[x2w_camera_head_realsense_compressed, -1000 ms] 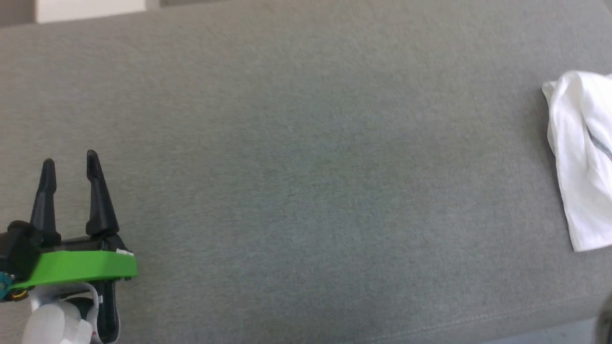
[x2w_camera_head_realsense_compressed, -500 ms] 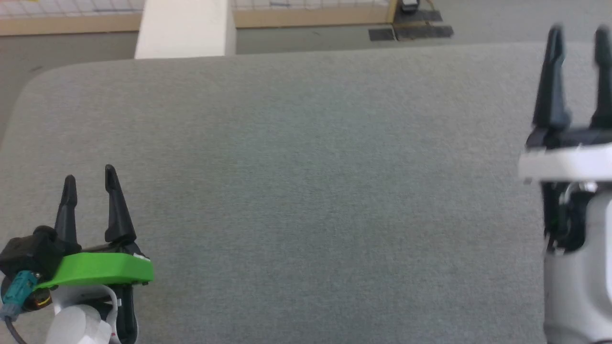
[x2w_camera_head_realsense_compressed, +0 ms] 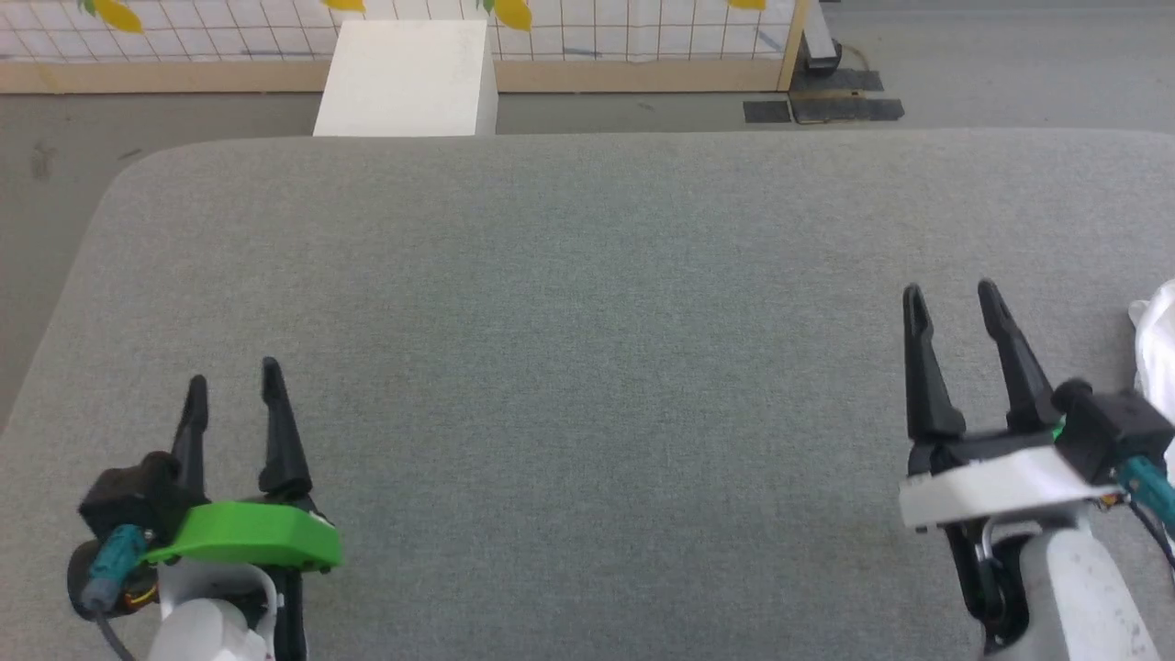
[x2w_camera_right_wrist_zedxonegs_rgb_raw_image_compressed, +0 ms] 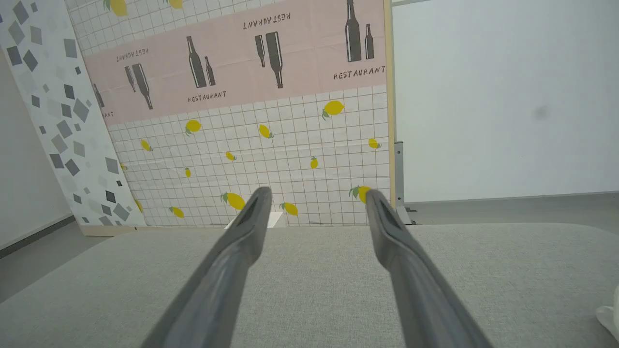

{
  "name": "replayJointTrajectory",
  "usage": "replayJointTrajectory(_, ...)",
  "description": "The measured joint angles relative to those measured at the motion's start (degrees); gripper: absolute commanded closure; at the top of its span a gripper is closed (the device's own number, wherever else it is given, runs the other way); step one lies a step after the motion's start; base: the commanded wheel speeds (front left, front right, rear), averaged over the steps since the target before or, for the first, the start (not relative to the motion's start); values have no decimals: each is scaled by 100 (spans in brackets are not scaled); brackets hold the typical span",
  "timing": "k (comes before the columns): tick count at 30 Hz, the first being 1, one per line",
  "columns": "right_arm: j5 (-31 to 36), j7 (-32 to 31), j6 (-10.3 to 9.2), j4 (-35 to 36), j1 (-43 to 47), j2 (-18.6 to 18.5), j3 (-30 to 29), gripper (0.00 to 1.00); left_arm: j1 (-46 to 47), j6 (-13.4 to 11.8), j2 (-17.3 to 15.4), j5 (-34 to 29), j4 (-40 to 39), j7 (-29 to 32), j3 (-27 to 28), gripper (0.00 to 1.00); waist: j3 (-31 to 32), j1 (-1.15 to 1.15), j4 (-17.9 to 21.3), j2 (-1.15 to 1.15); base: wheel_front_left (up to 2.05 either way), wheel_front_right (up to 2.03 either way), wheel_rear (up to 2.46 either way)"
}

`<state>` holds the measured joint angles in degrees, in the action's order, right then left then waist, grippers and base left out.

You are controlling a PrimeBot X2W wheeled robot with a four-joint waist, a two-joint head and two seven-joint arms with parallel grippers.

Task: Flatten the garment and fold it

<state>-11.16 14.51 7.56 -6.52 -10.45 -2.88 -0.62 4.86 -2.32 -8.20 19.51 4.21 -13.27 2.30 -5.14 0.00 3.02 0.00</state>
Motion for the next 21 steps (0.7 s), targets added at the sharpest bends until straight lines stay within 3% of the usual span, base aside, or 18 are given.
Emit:
replayJointTrajectory(10,125,15,0,116,686,-1,-188,0,-14,102,78,-309,539,-102,-370,0,98,0,-106,0,0,0,0)
replayJointTrajectory(21,143,15,0,98,870,-1,-187,0,-192,178,142,-322,870,-121,-469,0,151,0,-106,0,0,0,0)
